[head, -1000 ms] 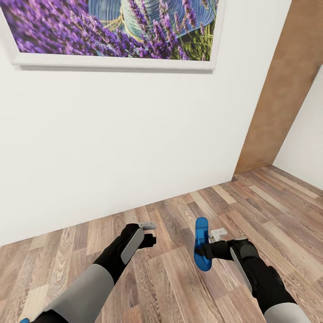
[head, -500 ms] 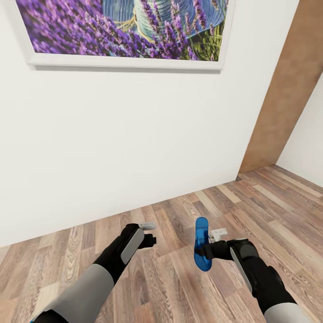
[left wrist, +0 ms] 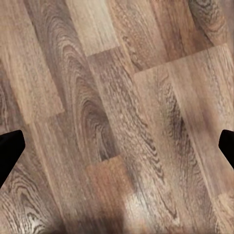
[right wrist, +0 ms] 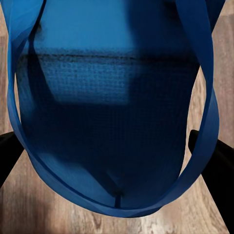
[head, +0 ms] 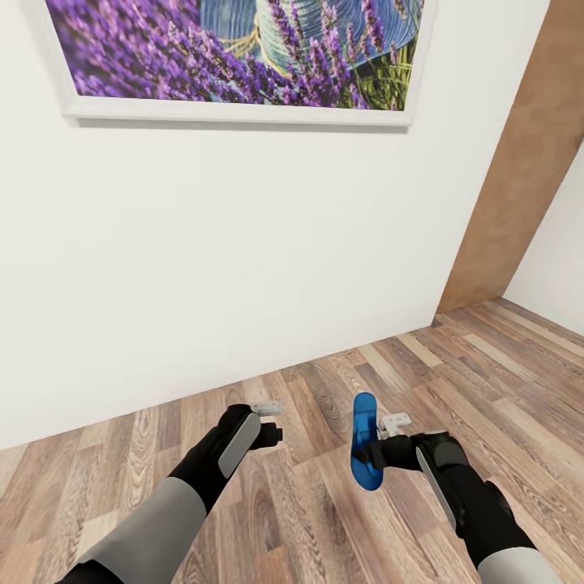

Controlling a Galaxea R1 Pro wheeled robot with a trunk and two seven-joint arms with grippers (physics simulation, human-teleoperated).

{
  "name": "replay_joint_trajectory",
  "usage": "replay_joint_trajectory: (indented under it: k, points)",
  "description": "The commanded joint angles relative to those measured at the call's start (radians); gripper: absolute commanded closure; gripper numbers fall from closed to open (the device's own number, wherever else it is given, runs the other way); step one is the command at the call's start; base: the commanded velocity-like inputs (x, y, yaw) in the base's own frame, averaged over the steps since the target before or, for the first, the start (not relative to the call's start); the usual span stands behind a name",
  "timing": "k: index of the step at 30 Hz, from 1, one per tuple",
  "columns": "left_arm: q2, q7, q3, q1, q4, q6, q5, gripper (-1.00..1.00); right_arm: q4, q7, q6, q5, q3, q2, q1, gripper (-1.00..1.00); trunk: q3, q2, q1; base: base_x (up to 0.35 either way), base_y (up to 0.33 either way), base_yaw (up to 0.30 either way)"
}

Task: In the bedroom, move the book from the bed onto either nightstand, and place the two sandals side by side next to the bed.

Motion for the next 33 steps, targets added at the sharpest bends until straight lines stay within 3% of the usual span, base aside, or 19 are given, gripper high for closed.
replay_joint_trajectory:
  k: [1,33]
  points:
    - [0.0,0.01,-0.001,-0.001,-0.001,0.001,0.01,-1.0,-0.001,0.006,0.003,0.008,0.001,-0.001,-0.001,1.0,-0.001,0.0,0.0,0.0,0.013,0.0]
    - [0.0,0.008,-0.001,-0.001,0.0,-0.004,0.01,-1.0,0.0,0.006,0.003,0.007,0.002,0.0,0.0,1.0,-0.001,0.0,0.0,-0.044,0.011,0.0]
